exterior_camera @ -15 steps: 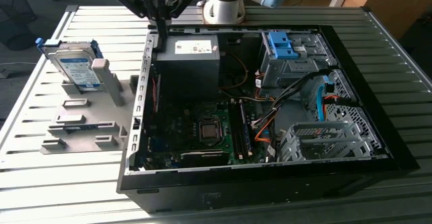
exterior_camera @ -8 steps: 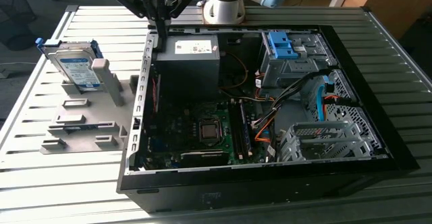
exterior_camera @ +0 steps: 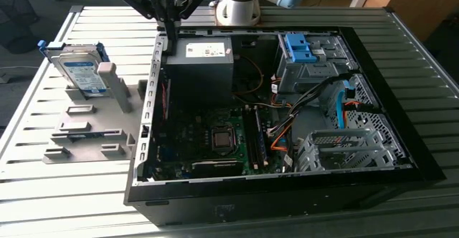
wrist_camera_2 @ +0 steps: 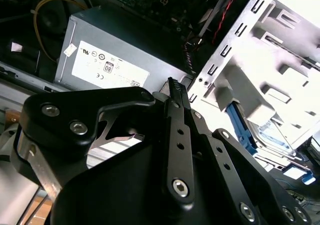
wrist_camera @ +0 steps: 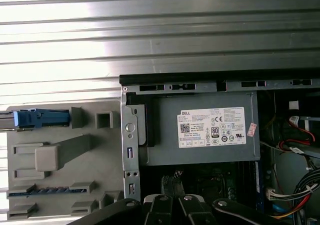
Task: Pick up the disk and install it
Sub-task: 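Reach for the disk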
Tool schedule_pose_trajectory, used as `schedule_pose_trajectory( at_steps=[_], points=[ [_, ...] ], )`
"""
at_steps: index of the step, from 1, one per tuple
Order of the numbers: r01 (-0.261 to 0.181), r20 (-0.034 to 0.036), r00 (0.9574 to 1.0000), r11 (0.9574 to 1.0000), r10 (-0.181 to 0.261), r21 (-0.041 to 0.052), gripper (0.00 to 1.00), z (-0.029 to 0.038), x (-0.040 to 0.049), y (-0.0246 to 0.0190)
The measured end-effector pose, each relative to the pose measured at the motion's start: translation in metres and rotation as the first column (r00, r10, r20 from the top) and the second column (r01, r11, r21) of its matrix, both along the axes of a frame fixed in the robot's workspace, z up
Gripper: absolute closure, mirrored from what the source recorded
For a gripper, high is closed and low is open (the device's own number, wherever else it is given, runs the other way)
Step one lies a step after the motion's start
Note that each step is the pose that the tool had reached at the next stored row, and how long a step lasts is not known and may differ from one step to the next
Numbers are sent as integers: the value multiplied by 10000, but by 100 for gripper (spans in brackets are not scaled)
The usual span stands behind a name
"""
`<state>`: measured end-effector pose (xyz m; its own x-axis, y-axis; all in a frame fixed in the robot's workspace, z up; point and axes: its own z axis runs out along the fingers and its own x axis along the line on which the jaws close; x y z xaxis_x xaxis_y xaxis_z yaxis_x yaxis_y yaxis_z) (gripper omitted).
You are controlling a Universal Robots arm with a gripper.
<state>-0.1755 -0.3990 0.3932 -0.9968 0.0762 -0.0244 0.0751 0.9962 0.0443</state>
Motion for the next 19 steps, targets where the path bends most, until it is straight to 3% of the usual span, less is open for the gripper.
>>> schedule_pose_trajectory(
  at_steps=[19],
  points=[
    [0,0,10000,10000,0,0,89,-1,-76,0]
  ],
)
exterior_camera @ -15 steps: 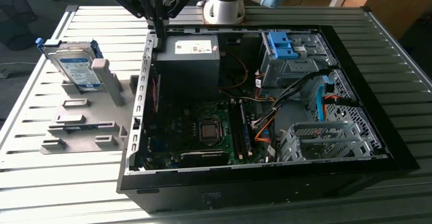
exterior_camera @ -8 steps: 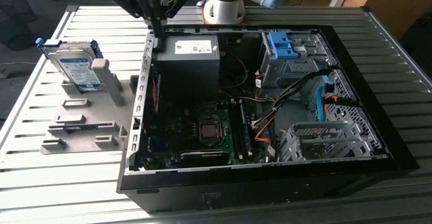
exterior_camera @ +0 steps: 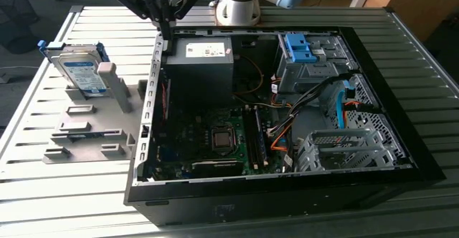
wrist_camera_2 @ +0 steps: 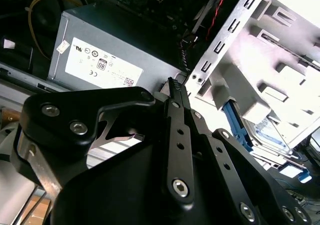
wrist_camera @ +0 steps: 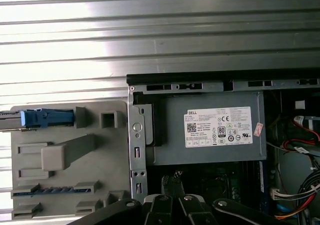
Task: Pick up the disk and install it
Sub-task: 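Reach for the disk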
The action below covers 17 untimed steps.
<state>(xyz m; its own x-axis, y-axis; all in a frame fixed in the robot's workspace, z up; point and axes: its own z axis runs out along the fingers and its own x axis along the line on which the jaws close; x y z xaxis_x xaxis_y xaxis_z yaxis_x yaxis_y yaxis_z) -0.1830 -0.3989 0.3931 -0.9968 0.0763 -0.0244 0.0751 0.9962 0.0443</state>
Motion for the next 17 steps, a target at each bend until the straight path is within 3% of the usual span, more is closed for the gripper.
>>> schedule_pose_trajectory(
  at_steps=[17],
  points=[
    [-1,0,10000,10000,1,0,89,-2,-52,0]
  ],
)
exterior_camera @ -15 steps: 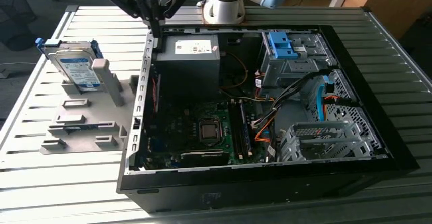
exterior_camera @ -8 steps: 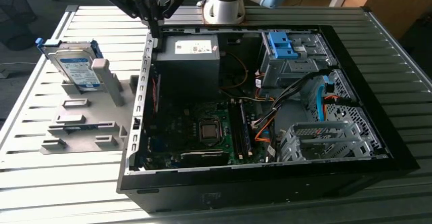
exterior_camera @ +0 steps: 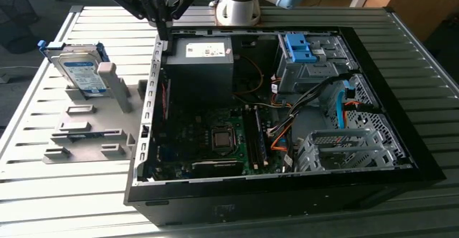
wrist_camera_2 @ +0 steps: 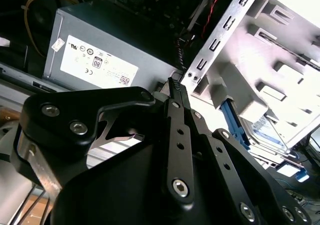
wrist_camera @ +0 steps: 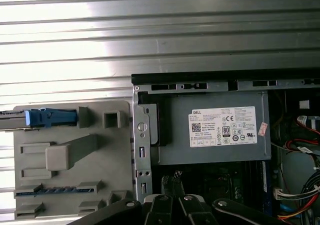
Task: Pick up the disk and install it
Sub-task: 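Reach for the disk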
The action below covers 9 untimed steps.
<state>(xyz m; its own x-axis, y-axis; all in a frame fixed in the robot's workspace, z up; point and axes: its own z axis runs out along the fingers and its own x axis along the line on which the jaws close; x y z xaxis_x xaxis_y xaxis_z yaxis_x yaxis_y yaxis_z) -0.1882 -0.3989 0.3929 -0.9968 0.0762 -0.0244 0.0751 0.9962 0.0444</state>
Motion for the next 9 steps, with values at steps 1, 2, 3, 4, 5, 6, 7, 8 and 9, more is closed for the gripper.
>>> schedule_pose_trajectory(
  at_steps=[1,2,3,4,5,6,7,8,9],
  points=[
    [1,0,10000,10000,-1,0,89,0,-4,0],
    [0,0,10000,10000,0,0,89,-1,-7,0],
    [0,0,10000,10000,0,0,89,-1,-10,0],
    [1,0,10000,10000,-1,0,89,-1,-14,0],
    [0,0,10000,10000,0,1,89,-1,-18,0],
    [0,0,10000,10000,0,0,89,-1,-22,0],
    [0,0,10000,10000,0,0,89,-2,-28,0],
    [0,0,10000,10000,0,0,89,-2,-35,0],
    [0,0,10000,10000,0,0,89,-2,-43,0]
  ],
)
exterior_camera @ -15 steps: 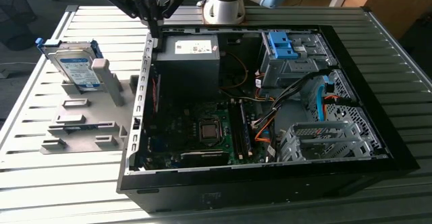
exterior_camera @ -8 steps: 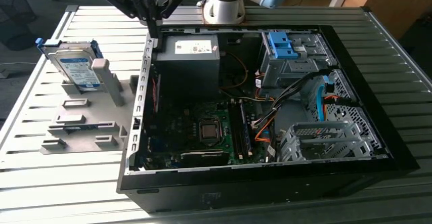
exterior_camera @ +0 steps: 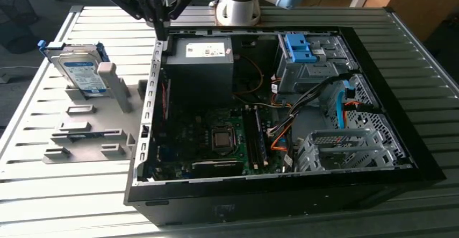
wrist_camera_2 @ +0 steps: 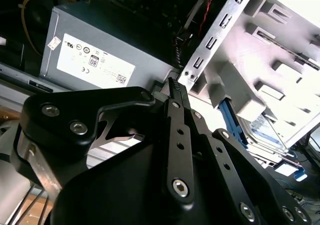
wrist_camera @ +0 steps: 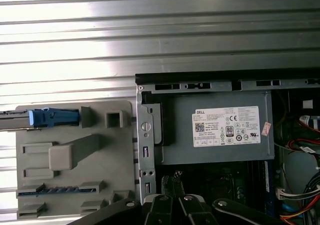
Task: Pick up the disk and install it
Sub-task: 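Reach for the disk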
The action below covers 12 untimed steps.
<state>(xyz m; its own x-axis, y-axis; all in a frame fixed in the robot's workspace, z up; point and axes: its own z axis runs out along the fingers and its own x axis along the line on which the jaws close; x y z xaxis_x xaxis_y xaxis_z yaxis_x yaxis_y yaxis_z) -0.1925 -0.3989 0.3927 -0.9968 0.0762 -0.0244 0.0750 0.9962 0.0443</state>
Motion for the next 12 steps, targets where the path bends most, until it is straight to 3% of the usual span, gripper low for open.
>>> schedule_pose_trajectory(
  at_steps=[6,12],
  points=[
    [0,0,10000,10000,0,0,89,-1,-84,14],
    [1,0,10000,10000,-1,0,89,-3,-233,72]
  ],
)
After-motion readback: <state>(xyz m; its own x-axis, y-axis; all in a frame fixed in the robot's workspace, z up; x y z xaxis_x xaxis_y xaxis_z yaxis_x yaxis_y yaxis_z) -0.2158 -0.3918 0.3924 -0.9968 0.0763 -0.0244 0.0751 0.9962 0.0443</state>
